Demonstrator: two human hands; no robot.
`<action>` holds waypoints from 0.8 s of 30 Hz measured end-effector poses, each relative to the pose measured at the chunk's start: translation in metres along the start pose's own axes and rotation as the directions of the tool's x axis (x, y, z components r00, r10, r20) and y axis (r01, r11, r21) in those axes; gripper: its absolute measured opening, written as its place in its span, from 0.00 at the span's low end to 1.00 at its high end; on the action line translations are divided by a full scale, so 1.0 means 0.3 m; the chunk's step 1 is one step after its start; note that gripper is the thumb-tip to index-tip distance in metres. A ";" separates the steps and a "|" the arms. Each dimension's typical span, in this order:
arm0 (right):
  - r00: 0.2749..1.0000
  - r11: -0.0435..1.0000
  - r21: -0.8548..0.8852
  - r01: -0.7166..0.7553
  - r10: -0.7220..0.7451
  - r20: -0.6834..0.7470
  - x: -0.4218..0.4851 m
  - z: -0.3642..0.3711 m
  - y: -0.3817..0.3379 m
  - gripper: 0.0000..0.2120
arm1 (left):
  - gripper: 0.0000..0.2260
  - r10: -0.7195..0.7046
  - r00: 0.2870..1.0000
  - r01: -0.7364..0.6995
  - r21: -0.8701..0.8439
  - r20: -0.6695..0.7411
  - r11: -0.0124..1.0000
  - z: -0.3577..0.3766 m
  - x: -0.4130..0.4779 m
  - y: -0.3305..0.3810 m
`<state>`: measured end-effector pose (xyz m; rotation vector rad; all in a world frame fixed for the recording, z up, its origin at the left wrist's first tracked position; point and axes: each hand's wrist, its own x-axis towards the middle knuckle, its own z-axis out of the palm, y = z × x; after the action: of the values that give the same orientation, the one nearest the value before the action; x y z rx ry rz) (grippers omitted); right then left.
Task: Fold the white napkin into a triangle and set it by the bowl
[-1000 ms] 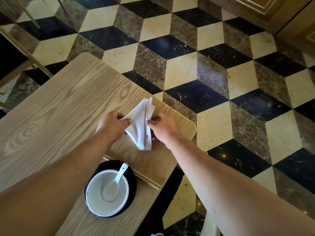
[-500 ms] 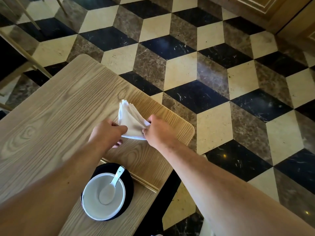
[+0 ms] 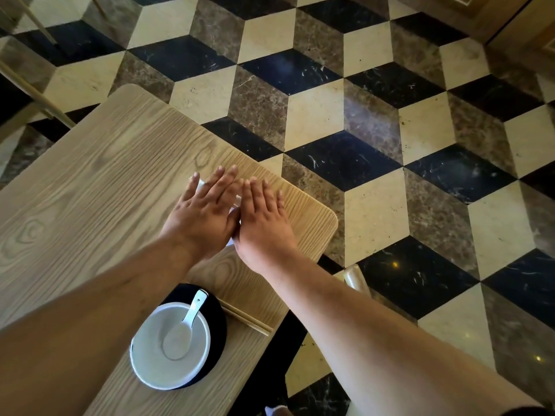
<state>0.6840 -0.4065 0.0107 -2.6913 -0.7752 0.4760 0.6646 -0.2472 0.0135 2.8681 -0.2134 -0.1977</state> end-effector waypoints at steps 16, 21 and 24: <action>0.998 0.995 -0.096 0.023 -0.028 -0.051 -0.011 0.107 0.100 0.31 | 0.31 -0.250 0.965 0.249 0.017 0.085 0.968 0.063 0.006 -0.230; 0.999 0.992 -0.123 0.032 -0.035 -0.018 -0.033 0.082 0.124 0.31 | 0.31 -0.264 0.956 0.261 0.042 0.128 0.964 0.043 0.005 -0.226; 0.999 0.994 -0.111 -0.002 0.006 0.035 -0.032 0.057 0.101 0.31 | 0.29 -0.311 0.924 0.281 0.157 0.222 0.947 0.014 0.016 -0.207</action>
<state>0.6835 -0.4330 -0.0138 -2.7943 -0.8288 0.4964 0.6766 -0.1896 -0.0076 2.9798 0.1749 -0.6183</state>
